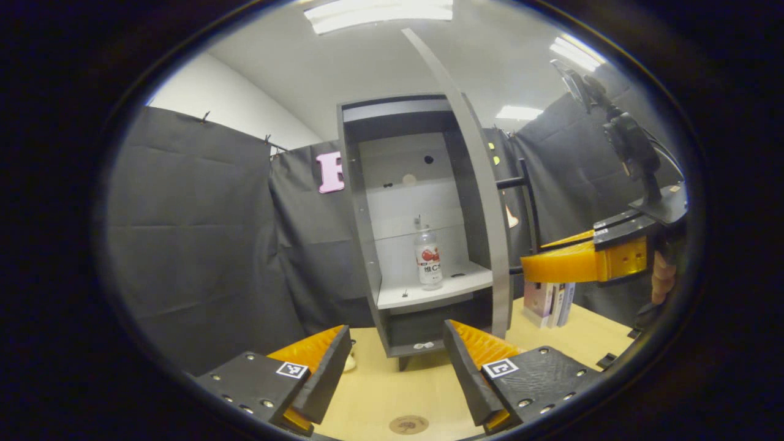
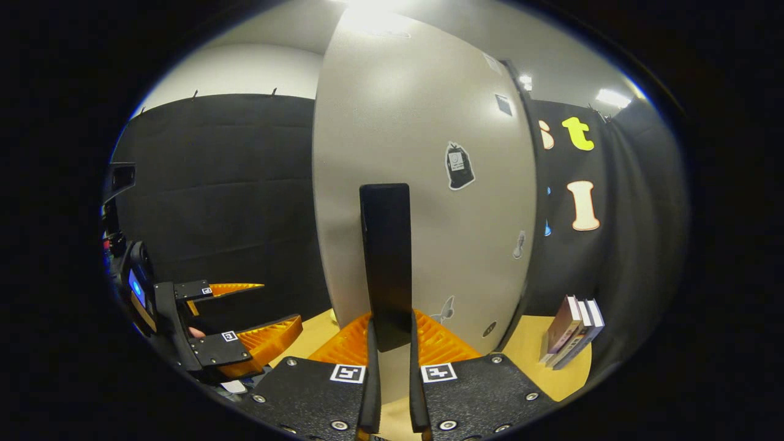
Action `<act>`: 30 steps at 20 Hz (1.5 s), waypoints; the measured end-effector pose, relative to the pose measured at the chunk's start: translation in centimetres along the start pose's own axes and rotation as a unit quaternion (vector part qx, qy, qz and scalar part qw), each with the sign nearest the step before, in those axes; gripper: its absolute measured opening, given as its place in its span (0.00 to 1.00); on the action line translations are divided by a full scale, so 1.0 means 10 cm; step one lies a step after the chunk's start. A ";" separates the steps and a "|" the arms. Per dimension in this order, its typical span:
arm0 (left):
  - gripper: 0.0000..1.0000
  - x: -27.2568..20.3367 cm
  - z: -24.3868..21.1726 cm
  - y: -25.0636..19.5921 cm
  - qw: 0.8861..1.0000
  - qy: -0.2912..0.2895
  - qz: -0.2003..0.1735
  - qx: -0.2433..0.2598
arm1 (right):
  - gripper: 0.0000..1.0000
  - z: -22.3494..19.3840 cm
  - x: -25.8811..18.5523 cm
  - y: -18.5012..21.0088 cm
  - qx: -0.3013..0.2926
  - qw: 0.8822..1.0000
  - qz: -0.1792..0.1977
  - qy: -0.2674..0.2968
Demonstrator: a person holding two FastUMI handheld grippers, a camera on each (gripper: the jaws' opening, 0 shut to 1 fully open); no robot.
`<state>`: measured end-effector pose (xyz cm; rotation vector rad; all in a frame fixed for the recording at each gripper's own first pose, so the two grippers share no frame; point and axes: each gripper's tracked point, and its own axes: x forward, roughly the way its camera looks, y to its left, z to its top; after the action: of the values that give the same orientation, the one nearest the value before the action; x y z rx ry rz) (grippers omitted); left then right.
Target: Open the cabinet door with the right hand, grasp the bottle in the cabinet with the left hand and place it on the coaster, then close the cabinet door with the right hand.
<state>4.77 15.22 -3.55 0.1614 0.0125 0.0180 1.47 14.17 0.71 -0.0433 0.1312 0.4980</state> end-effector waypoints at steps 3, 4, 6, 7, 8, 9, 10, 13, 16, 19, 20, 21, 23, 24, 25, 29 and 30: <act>0.92 0.15 -0.05 0.11 1.000 0.006 -0.005 -0.005 | 0.19 0.01 -0.16 -0.04 0.020 1.000 -0.018 0.006; 0.87 0.20 -0.03 0.16 1.000 0.006 -0.002 0.001 | 0.19 0.00 -0.21 -0.05 0.025 0.999 -0.025 0.007; 0.91 0.36 0.03 0.20 1.000 -0.003 0.015 0.016 | 0.18 -0.01 -0.43 -0.11 0.029 0.999 -0.038 0.006; 0.91 0.41 0.07 0.21 1.000 -0.007 0.023 0.019 | 0.18 -0.02 -0.50 -0.13 0.031 0.999 -0.043 0.006; 0.91 0.46 0.11 0.23 1.000 -0.010 0.026 0.014 | 0.18 -0.03 -0.56 -0.16 0.034 0.998 -0.048 0.005; 0.87 0.52 0.16 0.20 1.000 -0.013 0.024 0.005 | 0.19 -0.06 -0.62 -0.21 0.038 0.998 -0.052 0.005; 0.92 0.55 0.19 0.07 1.000 -0.015 0.020 -0.001 | 0.18 -0.08 -0.68 -0.23 0.040 0.998 -0.057 0.006; 0.91 0.61 0.29 -0.12 1.000 -0.021 0.019 0.009 | 0.17 -0.23 -0.92 -0.26 0.043 0.996 -0.080 0.011; 0.92 0.87 0.31 -0.24 1.000 -0.025 0.009 0.014 | 0.17 -0.31 -1.16 -0.22 0.053 0.993 -0.106 0.007; 0.87 1.24 0.24 -0.29 1.000 -0.023 0.006 -0.006 | 0.17 -0.35 -1.49 -0.08 0.056 0.991 -0.121 0.001; 0.87 1.38 0.22 -0.32 1.000 -0.020 0.002 -0.015 | 0.17 -0.36 -1.59 -0.04 0.055 0.990 -0.127 0.002; 0.87 1.56 0.19 -0.34 1.000 -0.019 -0.003 -0.023 | 0.17 -0.35 -1.68 -0.01 0.054 0.990 -0.134 0.002; 0.92 1.90 0.19 -0.32 0.999 -0.026 -0.003 -0.025 | 0.21 -0.31 -1.84 0.06 0.041 0.988 -0.150 -0.001; 0.92 2.04 0.19 -0.31 0.999 -0.028 -0.002 -0.021 | 0.24 -0.30 -1.94 0.08 0.032 0.987 -0.158 -0.005; 0.92 2.19 0.17 -0.31 0.999 -0.030 -0.001 -0.018 | 0.24 -0.31 -2.01 0.03 0.028 0.985 -0.170 -0.006; 0.87 2.78 -0.04 -0.35 1.000 -0.020 -0.012 -0.019 | 0.58 -0.39 -2.02 -0.35 0.040 0.972 -0.231 -0.001; 0.92 2.90 -0.07 -0.35 0.999 -0.021 -0.013 -0.021 | 0.75 -0.40 -2.00 -0.38 0.045 0.971 -0.236 -0.001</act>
<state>33.85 12.43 -5.15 0.1202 -0.0275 -0.0112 -14.57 1.05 -0.51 0.0162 0.1359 0.0149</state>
